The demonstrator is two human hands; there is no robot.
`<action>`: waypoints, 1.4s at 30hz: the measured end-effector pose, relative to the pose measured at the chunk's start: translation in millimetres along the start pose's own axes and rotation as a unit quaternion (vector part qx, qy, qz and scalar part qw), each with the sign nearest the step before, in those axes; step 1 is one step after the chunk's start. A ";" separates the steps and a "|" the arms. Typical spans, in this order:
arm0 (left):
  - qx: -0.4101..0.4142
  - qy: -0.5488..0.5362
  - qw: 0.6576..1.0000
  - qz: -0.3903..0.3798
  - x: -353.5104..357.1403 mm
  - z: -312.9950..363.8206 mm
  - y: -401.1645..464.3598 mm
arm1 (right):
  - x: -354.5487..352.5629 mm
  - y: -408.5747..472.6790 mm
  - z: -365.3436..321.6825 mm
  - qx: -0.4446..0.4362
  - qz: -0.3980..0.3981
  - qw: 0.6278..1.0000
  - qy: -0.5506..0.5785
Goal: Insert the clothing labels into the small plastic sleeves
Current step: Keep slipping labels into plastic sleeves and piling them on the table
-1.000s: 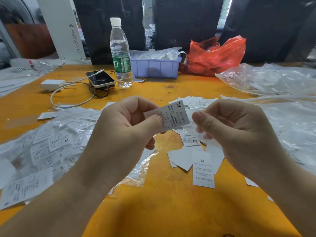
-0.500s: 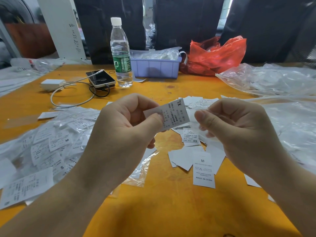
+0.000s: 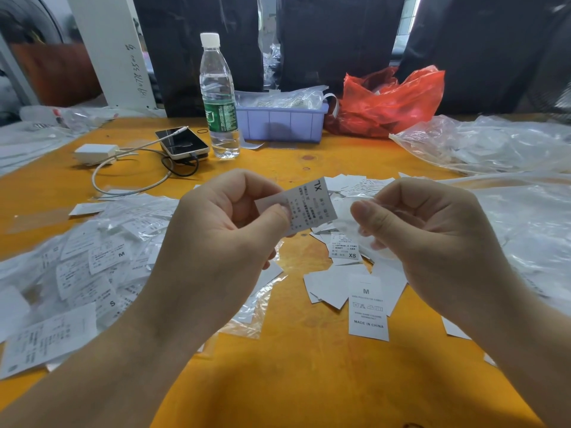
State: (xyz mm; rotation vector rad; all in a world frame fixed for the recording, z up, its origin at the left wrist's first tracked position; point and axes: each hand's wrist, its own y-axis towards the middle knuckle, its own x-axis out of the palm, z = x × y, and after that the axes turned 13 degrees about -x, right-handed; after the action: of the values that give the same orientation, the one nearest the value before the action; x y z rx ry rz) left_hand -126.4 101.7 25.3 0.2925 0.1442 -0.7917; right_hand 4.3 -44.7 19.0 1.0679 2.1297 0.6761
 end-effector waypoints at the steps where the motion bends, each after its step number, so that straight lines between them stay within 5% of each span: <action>1: 0.000 0.003 1.000 -0.003 0.3 -0.4 -0.2 | 0.4 -0.5 -0.2 -0.001 -0.004 1.000 0.006; 22: 0.037 0.101 0.993 -0.045 9.5 -2.9 -7.5 | 4.0 -2.3 -2.1 0.007 -0.055 0.997 0.053; 32: 0.034 0.082 0.994 0.057 -2.9 -1.1 3.1 | 4.4 1.3 7.5 0.077 -0.069 0.984 0.144; 42: 0.054 0.108 0.991 -0.050 10.2 -0.9 -13.9 | 8.3 -3.6 5.3 0.060 -0.137 0.977 0.155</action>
State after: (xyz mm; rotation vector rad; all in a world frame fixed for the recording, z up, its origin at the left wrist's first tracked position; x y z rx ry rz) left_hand -129.3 85.8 19.2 0.4764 0.3221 -0.8678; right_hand 2.7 -38.9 10.4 0.7425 2.5542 0.6189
